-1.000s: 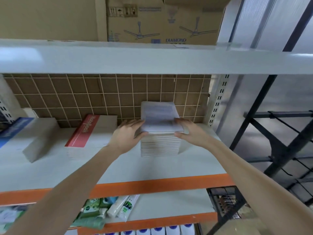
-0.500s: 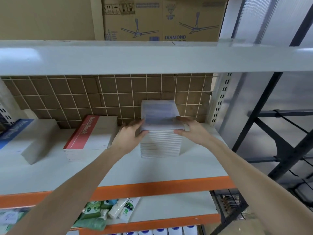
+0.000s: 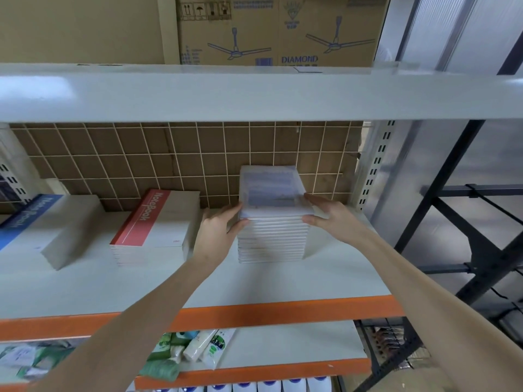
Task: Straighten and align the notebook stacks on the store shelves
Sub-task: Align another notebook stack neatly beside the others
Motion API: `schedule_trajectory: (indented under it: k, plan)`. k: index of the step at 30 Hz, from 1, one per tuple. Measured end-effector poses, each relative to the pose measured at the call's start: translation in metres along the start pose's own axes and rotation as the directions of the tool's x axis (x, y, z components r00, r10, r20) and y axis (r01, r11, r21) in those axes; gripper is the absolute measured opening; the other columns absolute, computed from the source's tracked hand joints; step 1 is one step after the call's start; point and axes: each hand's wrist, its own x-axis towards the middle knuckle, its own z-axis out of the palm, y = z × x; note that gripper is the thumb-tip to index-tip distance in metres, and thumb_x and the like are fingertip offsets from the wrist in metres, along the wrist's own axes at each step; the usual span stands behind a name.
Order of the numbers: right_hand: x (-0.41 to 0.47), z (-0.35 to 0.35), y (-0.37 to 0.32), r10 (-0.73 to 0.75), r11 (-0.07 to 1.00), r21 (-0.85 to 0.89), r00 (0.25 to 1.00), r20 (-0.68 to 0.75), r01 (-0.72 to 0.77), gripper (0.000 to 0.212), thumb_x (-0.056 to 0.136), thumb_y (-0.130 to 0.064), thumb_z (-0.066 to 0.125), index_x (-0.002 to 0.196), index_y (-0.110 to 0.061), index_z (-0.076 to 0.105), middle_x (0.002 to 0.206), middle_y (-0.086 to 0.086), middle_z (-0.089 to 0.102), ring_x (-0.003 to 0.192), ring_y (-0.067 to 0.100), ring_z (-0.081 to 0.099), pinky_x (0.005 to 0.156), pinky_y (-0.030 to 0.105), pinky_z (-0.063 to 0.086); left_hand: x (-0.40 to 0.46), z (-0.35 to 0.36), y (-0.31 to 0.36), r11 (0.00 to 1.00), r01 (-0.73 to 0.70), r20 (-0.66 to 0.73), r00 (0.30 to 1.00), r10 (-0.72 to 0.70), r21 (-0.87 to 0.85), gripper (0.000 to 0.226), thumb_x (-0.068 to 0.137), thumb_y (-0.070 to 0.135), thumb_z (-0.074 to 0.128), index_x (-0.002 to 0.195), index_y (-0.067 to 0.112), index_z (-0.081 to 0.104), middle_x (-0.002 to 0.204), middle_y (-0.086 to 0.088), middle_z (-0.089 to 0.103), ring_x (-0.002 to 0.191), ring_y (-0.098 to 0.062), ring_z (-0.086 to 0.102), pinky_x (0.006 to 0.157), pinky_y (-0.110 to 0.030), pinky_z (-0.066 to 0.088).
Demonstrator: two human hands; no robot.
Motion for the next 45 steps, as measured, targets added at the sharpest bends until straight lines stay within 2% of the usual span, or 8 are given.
schedule_trajectory:
  k: [2,5,7,17,24,28,36,45]
  plan:
    - [0.001,0.002,0.001,-0.005,1.000,-0.009,1.000,0.015,0.005,0.063,0.089,-0.030,0.063,0.144,-0.013,0.037,0.148,0.001,0.040,0.137,0.015,0.035,0.103,0.013,0.022,-0.001,0.003,0.000,0.998,0.035,0.006,0.999,-0.035,-0.052,0.047,0.092,0.035,0.055,0.136,0.018,0.050,0.121,-0.006,0.064,0.093,-0.017,0.062,0.081,-0.007,0.046]
    - [0.000,0.005,0.002,0.008,1.000,0.012,0.999,0.037,-0.009,0.063,0.093,-0.031,0.058,0.147,-0.015,0.031,0.151,-0.002,0.034,0.140,0.013,0.029,0.106,0.015,0.020,-0.004,0.010,-0.001,0.989,0.072,0.016,0.997,-0.070,-0.131,0.047,0.093,0.027,0.053,0.138,0.015,0.046,0.106,-0.013,0.070,0.090,-0.030,0.065,0.111,-0.049,0.028]
    - [-0.003,0.009,0.003,0.022,0.999,0.037,0.999,0.048,-0.023,0.063,0.096,-0.032,0.053,0.150,-0.018,0.024,0.153,-0.006,0.029,0.141,0.011,0.025,0.107,0.015,0.018,-0.007,0.014,-0.002,0.989,0.080,0.004,0.997,-0.080,-0.124,0.045,0.095,0.023,0.051,0.139,0.015,0.043,0.102,-0.014,0.071,0.092,-0.031,0.065,0.117,-0.046,0.010]
    - [-0.004,0.021,-0.011,0.063,0.980,0.185,0.998,0.025,-0.067,0.070,0.096,-0.040,0.048,0.152,-0.016,0.014,0.156,-0.005,0.021,0.142,0.011,0.023,0.101,0.013,0.017,-0.001,0.017,0.001,0.954,0.161,0.130,0.983,-0.131,-0.252,0.052,0.098,0.033,0.045,0.146,0.019,0.032,0.121,0.000,0.062,0.111,-0.020,0.058,0.079,-0.013,0.035]
    - [-0.005,0.024,-0.011,0.060,0.968,0.239,0.997,0.047,-0.069,0.069,0.096,-0.039,0.049,0.152,-0.019,0.014,0.152,-0.010,0.027,0.125,-0.005,0.036,0.083,-0.004,0.021,-0.001,0.018,-0.002,0.956,0.154,0.135,0.983,-0.123,-0.249,0.047,0.098,0.032,0.043,0.143,0.021,0.037,0.119,0.000,0.063,0.105,-0.017,0.059,0.081,-0.019,0.038]
    - [-0.002,0.017,-0.006,0.103,0.926,0.352,0.989,0.104,-0.133,0.080,0.087,-0.058,0.048,0.152,-0.027,0.013,0.151,-0.018,0.025,0.131,-0.007,0.028,0.105,0.013,0.020,0.010,0.008,-0.004,0.953,0.213,0.211,0.963,-0.168,-0.216,0.060,0.096,0.047,0.037,0.148,0.022,0.025,0.134,0.001,0.054,0.112,-0.014,0.056,0.079,-0.005,0.034]
    - [0.018,0.017,0.006,0.182,0.803,0.553,0.976,0.124,-0.220,0.081,0.078,-0.065,0.047,0.146,-0.022,0.037,0.144,-0.008,0.044,0.134,0.008,0.037,0.118,0.035,0.022,0.048,0.007,-0.010,0.594,0.433,0.335,0.901,-0.274,-0.678,0.040,0.101,0.022,0.039,0.140,0.015,0.042,0.145,-0.002,0.042,0.135,-0.019,0.037,0.116,-0.030,0.020]
    - [0.026,0.016,0.018,0.166,0.579,0.773,0.966,0.198,-0.258,0.037,0.102,-0.038,0.028,0.118,-0.024,0.057,0.135,-0.001,0.056,0.124,0.007,0.051,0.111,0.024,0.031,0.052,0.006,-0.020,0.355,0.473,0.415,0.880,-0.230,-0.807,0.039,0.102,0.016,0.033,0.138,0.005,0.042,0.142,-0.010,0.045,0.131,-0.024,0.043,0.113,-0.034,0.029]
